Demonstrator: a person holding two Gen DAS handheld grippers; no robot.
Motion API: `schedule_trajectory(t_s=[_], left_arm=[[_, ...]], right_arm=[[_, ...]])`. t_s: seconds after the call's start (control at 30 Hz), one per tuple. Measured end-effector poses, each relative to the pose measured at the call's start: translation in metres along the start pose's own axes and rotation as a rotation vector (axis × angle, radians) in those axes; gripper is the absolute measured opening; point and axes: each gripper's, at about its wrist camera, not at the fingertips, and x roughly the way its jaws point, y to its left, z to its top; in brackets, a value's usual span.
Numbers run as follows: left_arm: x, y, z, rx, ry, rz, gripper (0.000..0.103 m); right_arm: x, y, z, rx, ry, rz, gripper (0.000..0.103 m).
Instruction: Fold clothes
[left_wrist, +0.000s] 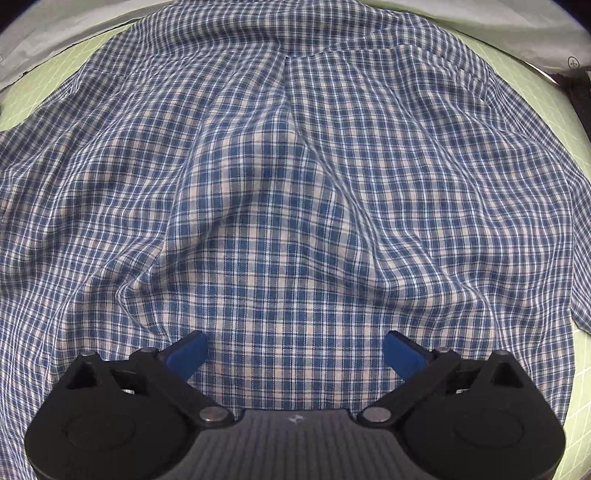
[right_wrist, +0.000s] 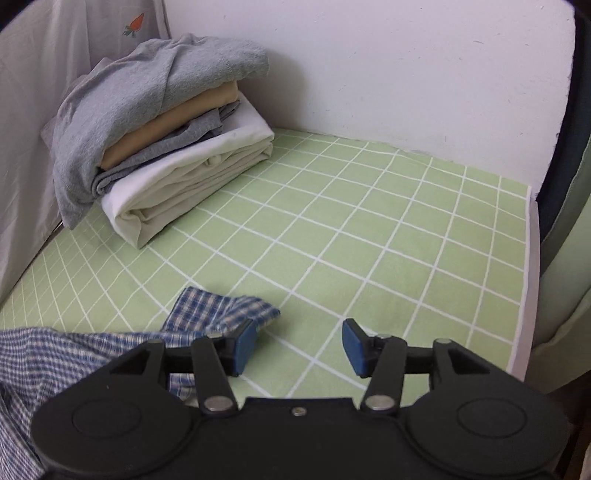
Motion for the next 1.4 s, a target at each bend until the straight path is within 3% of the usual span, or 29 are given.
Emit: schedule_trajectory(t_s=[0.17, 0.47, 0.67, 0.8, 1.1, 1.27, 1.37, 1.4], left_arm=[[0.002, -0.007, -0.002, 0.039, 0.0, 0.03, 0.103], [-0.001, -0.005, -0.004, 0.035, 0.001, 0.029, 0.103], [-0.004, -0.005, -0.006, 0.037, -0.001, 0.029, 0.103], [-0.006, -0.005, -0.006, 0.039, 0.001, 0.028, 0.103], [-0.009, -0.006, -0.007, 0.038, 0.002, 0.028, 0.103], [-0.009, -0.009, -0.002, 0.034, 0.002, 0.029, 0.103], [-0.008, -0.009, -0.001, 0.034, 0.003, 0.029, 0.103], [-0.009, -0.009, -0.001, 0.034, 0.003, 0.029, 0.103]], right_arm=[[0.003, 0.014, -0.018, -0.111, 0.057, 0.013, 0.055], [0.005, 0.047, -0.019, -0.293, 0.042, 0.058, 0.054], [0.01, 0.051, -0.003, -0.236, 0.011, 0.113, 0.054], [0.022, 0.053, 0.016, -0.121, 0.016, 0.198, 0.054], [0.052, 0.11, 0.033, -0.205, 0.014, 0.279, 0.054], [0.07, 0.131, 0.029, -0.231, 0.043, 0.274, 0.055], [0.075, 0.131, 0.03, -0.216, 0.052, 0.306, 0.044], [0.075, 0.131, 0.031, -0.218, 0.051, 0.311, 0.031]])
